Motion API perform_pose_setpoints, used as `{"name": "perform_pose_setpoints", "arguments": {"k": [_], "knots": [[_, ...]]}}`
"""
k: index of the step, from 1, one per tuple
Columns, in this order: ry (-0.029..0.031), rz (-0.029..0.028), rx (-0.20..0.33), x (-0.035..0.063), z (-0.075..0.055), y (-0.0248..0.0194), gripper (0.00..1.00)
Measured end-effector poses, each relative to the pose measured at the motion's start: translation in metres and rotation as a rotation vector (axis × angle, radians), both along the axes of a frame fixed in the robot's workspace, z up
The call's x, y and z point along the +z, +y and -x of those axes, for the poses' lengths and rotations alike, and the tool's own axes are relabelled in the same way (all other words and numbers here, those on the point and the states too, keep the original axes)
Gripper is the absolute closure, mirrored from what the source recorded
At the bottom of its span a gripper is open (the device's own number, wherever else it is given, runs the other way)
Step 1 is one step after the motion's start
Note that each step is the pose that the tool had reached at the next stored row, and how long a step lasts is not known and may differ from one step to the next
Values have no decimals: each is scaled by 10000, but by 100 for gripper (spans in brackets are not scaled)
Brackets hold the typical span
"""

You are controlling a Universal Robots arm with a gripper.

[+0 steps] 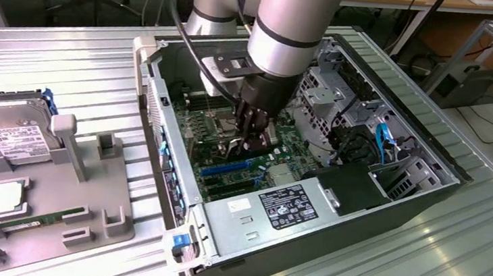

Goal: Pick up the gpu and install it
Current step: 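Insert the gpu into the slot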

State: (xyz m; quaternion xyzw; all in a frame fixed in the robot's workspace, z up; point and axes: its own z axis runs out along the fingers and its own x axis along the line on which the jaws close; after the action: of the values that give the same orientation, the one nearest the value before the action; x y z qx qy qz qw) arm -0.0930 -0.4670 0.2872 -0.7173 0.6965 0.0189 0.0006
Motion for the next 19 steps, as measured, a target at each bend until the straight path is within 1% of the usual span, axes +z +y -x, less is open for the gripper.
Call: {"name": "perform_pose_setpoints", "arguments": {"k": [4, 9, 19], "knots": [[0, -1, -127, -59, 14, 0, 74], [-1, -1, -309, -69, 16, 11, 74], [0, 2, -373, -125, 52, 12, 74]]}}
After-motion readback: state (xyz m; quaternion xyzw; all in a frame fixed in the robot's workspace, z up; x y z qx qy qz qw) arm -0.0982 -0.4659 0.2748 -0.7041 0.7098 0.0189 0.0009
